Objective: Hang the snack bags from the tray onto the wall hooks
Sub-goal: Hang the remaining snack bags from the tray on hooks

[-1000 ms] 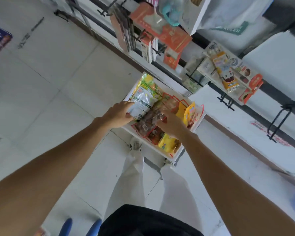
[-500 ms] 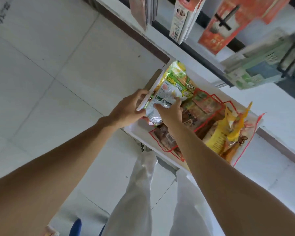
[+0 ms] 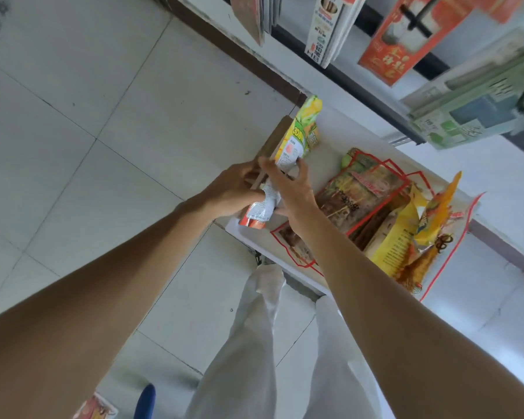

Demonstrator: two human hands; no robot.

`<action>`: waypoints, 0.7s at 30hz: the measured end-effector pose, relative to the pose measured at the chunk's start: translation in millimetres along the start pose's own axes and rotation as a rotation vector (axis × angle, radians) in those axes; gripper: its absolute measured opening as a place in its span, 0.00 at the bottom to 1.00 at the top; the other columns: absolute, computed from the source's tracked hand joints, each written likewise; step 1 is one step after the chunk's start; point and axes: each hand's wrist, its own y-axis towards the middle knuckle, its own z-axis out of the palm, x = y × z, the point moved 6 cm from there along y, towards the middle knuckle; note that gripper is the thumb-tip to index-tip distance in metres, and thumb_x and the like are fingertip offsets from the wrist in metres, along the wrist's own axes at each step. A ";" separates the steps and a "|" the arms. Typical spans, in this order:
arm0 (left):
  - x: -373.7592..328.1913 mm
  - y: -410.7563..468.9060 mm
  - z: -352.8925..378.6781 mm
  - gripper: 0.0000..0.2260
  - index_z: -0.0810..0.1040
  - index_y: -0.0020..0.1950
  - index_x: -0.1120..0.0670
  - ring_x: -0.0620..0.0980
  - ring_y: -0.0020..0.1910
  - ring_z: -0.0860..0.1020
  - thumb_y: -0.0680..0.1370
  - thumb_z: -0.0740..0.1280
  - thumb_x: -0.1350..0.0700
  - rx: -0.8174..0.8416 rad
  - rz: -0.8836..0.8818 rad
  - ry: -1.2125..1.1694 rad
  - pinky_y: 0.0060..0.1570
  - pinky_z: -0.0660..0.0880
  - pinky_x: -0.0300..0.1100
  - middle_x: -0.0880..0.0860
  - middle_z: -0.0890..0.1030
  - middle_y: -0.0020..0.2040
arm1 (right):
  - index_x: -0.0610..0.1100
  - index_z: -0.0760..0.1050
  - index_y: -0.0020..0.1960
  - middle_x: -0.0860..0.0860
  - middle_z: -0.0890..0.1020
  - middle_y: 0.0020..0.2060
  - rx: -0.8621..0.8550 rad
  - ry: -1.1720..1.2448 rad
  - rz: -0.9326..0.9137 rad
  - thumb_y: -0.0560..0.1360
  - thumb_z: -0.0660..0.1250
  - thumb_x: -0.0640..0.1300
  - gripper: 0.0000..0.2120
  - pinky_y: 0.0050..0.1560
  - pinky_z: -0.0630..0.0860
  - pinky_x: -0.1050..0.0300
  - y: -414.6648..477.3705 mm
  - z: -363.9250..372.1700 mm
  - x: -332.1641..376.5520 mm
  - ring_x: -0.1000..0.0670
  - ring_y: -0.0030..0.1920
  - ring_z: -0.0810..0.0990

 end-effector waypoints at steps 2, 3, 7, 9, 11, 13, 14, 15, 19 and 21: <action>-5.2 -6.1 2.3 0.23 0.76 0.66 0.52 0.43 0.47 0.82 0.72 0.70 0.66 0.048 -0.013 -0.002 0.41 0.75 0.30 0.46 0.83 0.51 | 0.55 0.66 0.66 0.55 0.80 0.50 -0.020 -0.042 -0.029 0.68 0.79 0.53 0.33 0.56 0.81 0.43 -4.9 3.8 0.6 0.48 0.54 0.83; -8.8 -10.1 3.8 0.24 0.75 0.67 0.50 0.44 0.49 0.82 0.72 0.71 0.65 0.063 -0.006 -0.021 0.42 0.75 0.30 0.46 0.83 0.53 | 0.55 0.68 0.62 0.54 0.81 0.48 -0.053 -0.073 -0.044 0.69 0.78 0.50 0.27 0.54 0.82 0.43 -6.4 1.6 0.3 0.47 0.51 0.84; -19.0 -26.2 5.3 0.21 0.76 0.69 0.51 0.44 0.62 0.74 0.76 0.69 0.62 0.046 0.008 0.073 0.58 0.71 0.37 0.48 0.75 0.64 | 0.51 0.74 0.55 0.46 0.84 0.48 -0.073 -0.327 -0.085 0.75 0.67 0.39 0.11 0.47 0.84 0.42 -10.3 -15.3 2.2 0.43 0.46 0.85; -19.9 -31.9 7.0 0.21 0.75 0.70 0.51 0.49 0.72 0.67 0.76 0.69 0.61 0.038 0.005 0.163 0.66 0.66 0.39 0.51 0.68 0.74 | 0.51 0.76 0.56 0.47 0.84 0.47 -0.077 -0.381 -0.083 0.75 0.64 0.38 0.13 0.46 0.84 0.43 -14.8 -28.5 2.1 0.44 0.45 0.85; -20.3 -37.4 7.1 0.23 0.73 0.71 0.50 0.50 0.74 0.65 0.77 0.68 0.60 -0.002 0.001 0.180 0.67 0.64 0.39 0.50 0.65 0.77 | 0.52 0.75 0.55 0.49 0.84 0.47 -0.087 -0.376 -0.084 0.76 0.64 0.36 0.13 0.46 0.84 0.47 -23.0 -42.3 1.3 0.46 0.45 0.84; -25.2 -42.5 5.5 0.23 0.73 0.72 0.50 0.49 0.73 0.68 0.77 0.68 0.59 -0.047 0.024 0.193 0.64 0.63 0.38 0.49 0.67 0.76 | 0.50 0.74 0.53 0.49 0.83 0.44 -0.087 -0.374 -0.094 0.75 0.64 0.34 0.13 0.42 0.83 0.51 -35.1 -56.4 1.8 0.46 0.43 0.84; -27.4 -44.8 6.7 0.23 0.72 0.72 0.50 0.50 0.72 0.69 0.77 0.68 0.58 -0.057 0.039 0.204 0.63 0.64 0.38 0.49 0.69 0.74 | 0.49 0.74 0.53 0.50 0.83 0.42 -0.077 -0.357 -0.095 0.75 0.63 0.33 0.13 0.41 0.82 0.50 -43.0 -64.2 1.8 0.46 0.42 0.83; -29.9 -47.2 7.3 0.23 0.72 0.72 0.50 0.50 0.70 0.71 0.77 0.68 0.58 -0.069 0.050 0.207 0.62 0.66 0.40 0.48 0.71 0.74 | 0.50 0.75 0.52 0.50 0.82 0.41 -0.061 -0.335 -0.096 0.75 0.63 0.32 0.14 0.40 0.81 0.50 -49.4 -70.9 1.8 0.46 0.40 0.82; -44.1 -52.2 11.3 0.28 0.66 0.75 0.48 0.51 0.67 0.74 0.76 0.70 0.55 -0.082 0.028 0.119 0.62 0.71 0.45 0.51 0.70 0.74 | 0.52 0.75 0.47 0.47 0.82 0.43 -0.021 -0.243 -0.127 0.76 0.64 0.31 0.15 0.42 0.74 0.53 -75.8 -97.8 10.6 0.47 0.43 0.79; -59.7 -53.6 14.3 0.33 0.62 0.77 0.49 0.51 0.65 0.75 0.76 0.72 0.54 -0.049 -0.005 0.027 0.63 0.72 0.48 0.51 0.70 0.73 | 0.51 0.75 0.46 0.48 0.81 0.41 -0.010 -0.146 -0.128 0.77 0.65 0.31 0.14 0.42 0.74 0.57 -91.1 -110.7 18.5 0.49 0.43 0.79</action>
